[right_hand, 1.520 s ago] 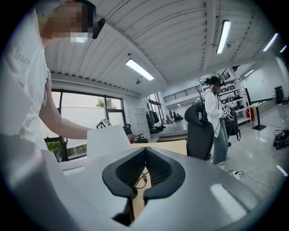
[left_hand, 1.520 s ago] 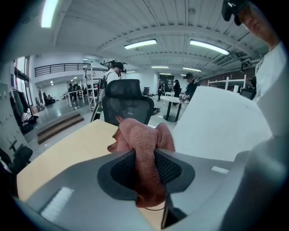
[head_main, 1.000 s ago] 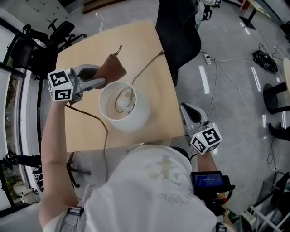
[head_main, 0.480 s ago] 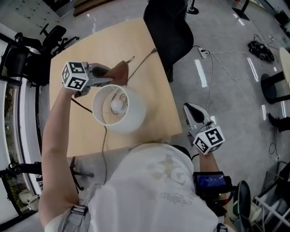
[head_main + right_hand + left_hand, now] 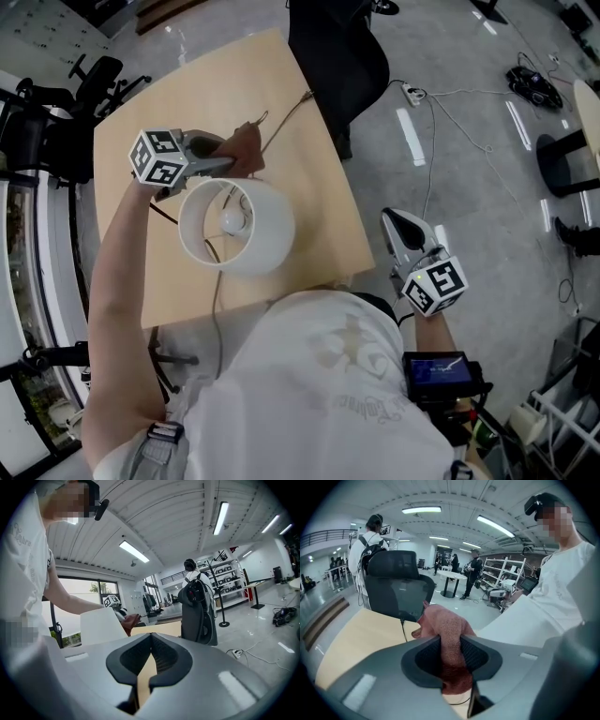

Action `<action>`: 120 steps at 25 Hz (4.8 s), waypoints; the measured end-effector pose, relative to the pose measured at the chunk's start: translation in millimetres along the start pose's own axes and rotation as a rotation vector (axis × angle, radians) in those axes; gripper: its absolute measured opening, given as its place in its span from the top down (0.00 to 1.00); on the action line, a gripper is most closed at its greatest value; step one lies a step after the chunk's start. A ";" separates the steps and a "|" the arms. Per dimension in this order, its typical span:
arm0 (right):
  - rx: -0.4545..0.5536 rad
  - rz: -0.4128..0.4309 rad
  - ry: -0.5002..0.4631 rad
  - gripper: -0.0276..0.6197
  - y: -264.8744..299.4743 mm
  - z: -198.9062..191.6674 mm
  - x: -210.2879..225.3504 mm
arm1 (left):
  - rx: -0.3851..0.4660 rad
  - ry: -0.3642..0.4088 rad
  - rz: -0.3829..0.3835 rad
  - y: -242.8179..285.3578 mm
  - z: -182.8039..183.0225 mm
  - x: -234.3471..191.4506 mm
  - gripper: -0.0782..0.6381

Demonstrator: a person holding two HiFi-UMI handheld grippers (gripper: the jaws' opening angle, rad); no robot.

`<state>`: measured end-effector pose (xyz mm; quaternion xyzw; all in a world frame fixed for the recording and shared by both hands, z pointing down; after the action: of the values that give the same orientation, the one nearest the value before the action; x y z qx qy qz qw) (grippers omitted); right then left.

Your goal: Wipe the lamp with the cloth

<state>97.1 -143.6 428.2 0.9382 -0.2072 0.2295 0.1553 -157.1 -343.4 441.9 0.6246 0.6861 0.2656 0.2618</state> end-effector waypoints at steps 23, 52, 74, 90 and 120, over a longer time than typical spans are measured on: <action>0.043 -0.023 0.097 0.94 -8.8 -12.0 39.9 | -0.293 0.228 -0.438 68.7 51.3 48.1 0.73; 0.030 0.099 0.203 0.94 7.2 -7.3 42.8 | -0.445 0.441 -0.484 21.4 110.5 107.9 0.73; 0.032 0.123 0.177 0.94 -6.8 -12.5 48.1 | -0.275 0.550 0.212 -10.9 172.6 78.7 0.73; -0.098 0.295 -0.054 0.94 7.0 1.5 -30.1 | -0.121 0.274 0.703 -60.1 194.3 165.7 0.73; -0.296 0.610 -0.049 0.94 15.9 17.4 40.7 | -0.480 -0.436 1.030 128.2 41.6 157.6 0.73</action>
<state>129.1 -177.0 436.8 0.8055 -0.5132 0.2102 0.2090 -49.2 -174.7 496.2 0.8398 0.1471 0.3713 0.3677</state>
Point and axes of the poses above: the fingertips, and each gripper's own axes: y forward along the fingers, x to its right, z out of its top, the point moved 1 cm from there along -y, backward along the fingers, and after that the axes turned 14 degrees about y, right-handed, at the moved point
